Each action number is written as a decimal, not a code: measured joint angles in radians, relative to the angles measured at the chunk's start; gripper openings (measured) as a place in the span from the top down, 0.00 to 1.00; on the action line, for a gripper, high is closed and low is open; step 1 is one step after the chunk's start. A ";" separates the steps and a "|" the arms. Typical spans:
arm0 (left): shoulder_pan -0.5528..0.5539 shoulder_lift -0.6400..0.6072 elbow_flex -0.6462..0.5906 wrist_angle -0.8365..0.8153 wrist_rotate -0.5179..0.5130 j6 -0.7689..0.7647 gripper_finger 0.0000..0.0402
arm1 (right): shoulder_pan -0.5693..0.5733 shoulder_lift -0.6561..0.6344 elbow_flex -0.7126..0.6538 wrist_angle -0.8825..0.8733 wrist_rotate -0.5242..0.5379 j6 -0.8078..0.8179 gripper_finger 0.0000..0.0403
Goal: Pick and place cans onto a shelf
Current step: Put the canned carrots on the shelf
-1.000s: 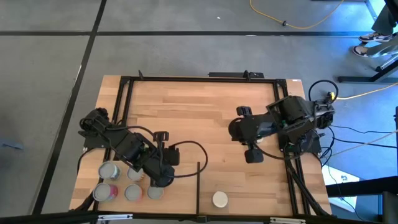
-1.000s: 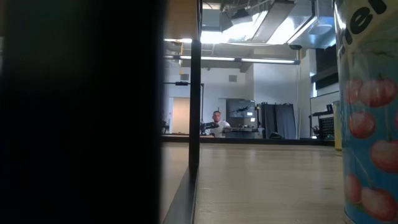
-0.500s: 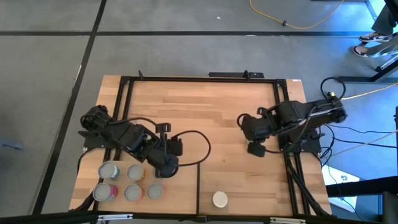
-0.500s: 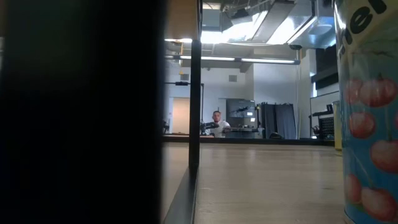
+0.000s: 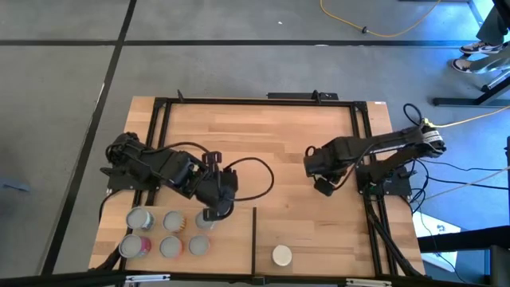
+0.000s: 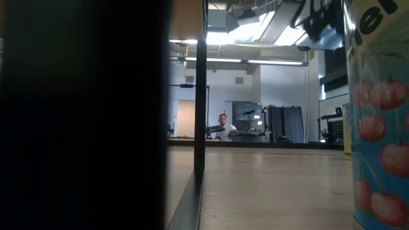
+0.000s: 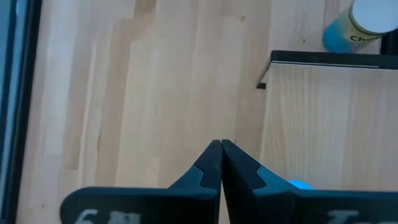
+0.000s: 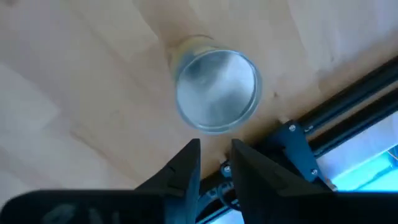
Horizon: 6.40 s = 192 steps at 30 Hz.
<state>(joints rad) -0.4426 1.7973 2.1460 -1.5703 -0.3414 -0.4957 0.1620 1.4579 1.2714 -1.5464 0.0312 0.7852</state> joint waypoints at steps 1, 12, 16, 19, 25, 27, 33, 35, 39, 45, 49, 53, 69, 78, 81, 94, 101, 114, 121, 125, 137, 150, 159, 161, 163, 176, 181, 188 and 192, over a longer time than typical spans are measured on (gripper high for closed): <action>0.006 0.000 0.000 0.000 0.006 0.000 1.00 | -0.004 0.000 -0.030 0.020 -0.002 -0.003 0.78; 0.046 0.001 -0.001 0.012 0.018 0.000 1.00 | -0.007 0.000 -0.196 0.234 -0.077 -0.113 0.78; 0.046 0.001 -0.001 0.012 0.018 0.000 1.00 | -0.007 0.000 -0.217 0.245 -0.067 -0.116 0.78; 0.046 0.001 -0.001 0.012 0.018 0.000 1.00 | -0.007 0.000 -0.232 0.269 -0.066 -0.118 0.78; 0.046 0.001 -0.001 0.011 0.018 0.005 1.00 | -0.013 -0.008 -0.276 0.313 -0.063 -0.165 0.80; 0.046 0.001 -0.001 0.011 0.018 0.008 1.00 | -0.020 -0.010 -0.284 0.316 -0.067 -0.164 0.84; 0.045 0.001 -0.001 0.007 0.018 0.008 1.00 | -0.022 -0.001 -0.274 0.317 -0.059 -0.214 0.98; 0.045 0.001 -0.001 0.007 0.018 0.009 1.00 | -0.021 0.000 -0.254 0.308 -0.046 -0.221 0.99; 0.045 0.002 -0.001 0.007 0.018 0.009 1.00 | -0.023 0.004 -0.193 0.285 0.022 -0.237 0.99; 0.045 0.002 -0.001 0.007 0.018 0.009 1.00 | -0.022 0.003 -0.067 0.208 0.041 -0.256 1.00; 0.045 0.002 -0.001 0.003 0.017 0.010 1.00 | -0.022 0.005 0.066 0.124 0.069 -0.270 1.00; 0.040 -0.011 -0.002 0.000 0.014 0.010 1.00 | -0.022 0.026 0.239 0.049 0.074 -0.279 1.00; 0.023 -0.123 -0.002 -0.001 -0.011 0.002 1.00 | 0.023 0.405 0.961 0.023 0.099 -0.590 1.00; 0.022 -0.160 -0.002 0.000 -0.008 0.007 1.00 | 0.113 0.485 1.055 0.131 -0.023 -0.672 1.00; 0.022 -0.174 -0.002 -0.001 -0.008 0.008 1.00 | 0.148 0.485 1.056 0.180 -0.023 -0.669 1.00; 0.022 -0.185 -0.002 -0.001 0.019 0.010 1.00 | 0.235 0.557 1.057 0.336 -0.025 -0.685 1.00; 0.005 -0.185 -0.002 -0.001 0.019 0.010 1.00 | 0.236 0.619 1.057 0.375 -0.033 -0.682 1.00; -0.076 -0.185 -0.002 -0.001 0.014 0.000 1.00 | 0.236 0.632 1.057 0.326 -0.060 -0.581 1.00; -0.083 -0.184 -0.002 -0.001 0.013 0.000 1.00 | 0.236 0.638 1.057 0.307 -0.060 -0.568 1.00; -0.082 -0.184 -0.002 -0.001 0.013 0.000 1.00 | 0.235 0.638 1.056 0.308 -0.060 -0.557 1.00; -0.089 -0.184 -0.002 0.008 0.002 0.218 1.00 | 0.228 0.638 1.056 0.297 -0.059 -0.588 1.00; -0.039 -0.184 -0.002 0.080 -0.004 0.217 0.92 | 0.157 0.638 1.056 0.286 -0.060 -0.615 1.00; -0.020 -0.184 -0.002 0.078 -0.008 0.218 0.83 | 0.098 0.638 1.056 0.227 -0.055 -0.657 1.00; -0.020 -0.184 -0.002 0.077 -0.008 0.218 0.83 | 0.072 0.638 1.056 0.186 -0.052 -0.647 1.00; -0.020 -0.184 -0.002 0.076 -0.008 0.218 0.83 | 0.045 0.638 1.056 0.148 -0.048 -0.637 1.00; -0.020 -0.184 -0.002 0.075 -0.009 0.219 0.83 | -0.090 0.638 0.811 0.119 -0.082 -0.750 1.00; -0.015 -0.183 -0.002 0.074 -0.013 0.220 0.82 | -0.100 0.638 0.705 0.165 -0.066 -0.782 1.00; 0.009 -0.183 -0.002 0.063 -0.015 0.220 0.82 | -0.100 0.638 0.610 0.196 -0.059 -0.821 1.00; 0.023 -0.183 -0.002 0.061 -0.015 0.220 0.82 | -0.100 0.637 0.572 0.214 -0.059 -0.824 1.00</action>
<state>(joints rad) -0.4198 1.6138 2.1441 -1.5095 -0.3565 -0.2756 0.0616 2.0945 1.8433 -1.3322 -0.0275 -0.0387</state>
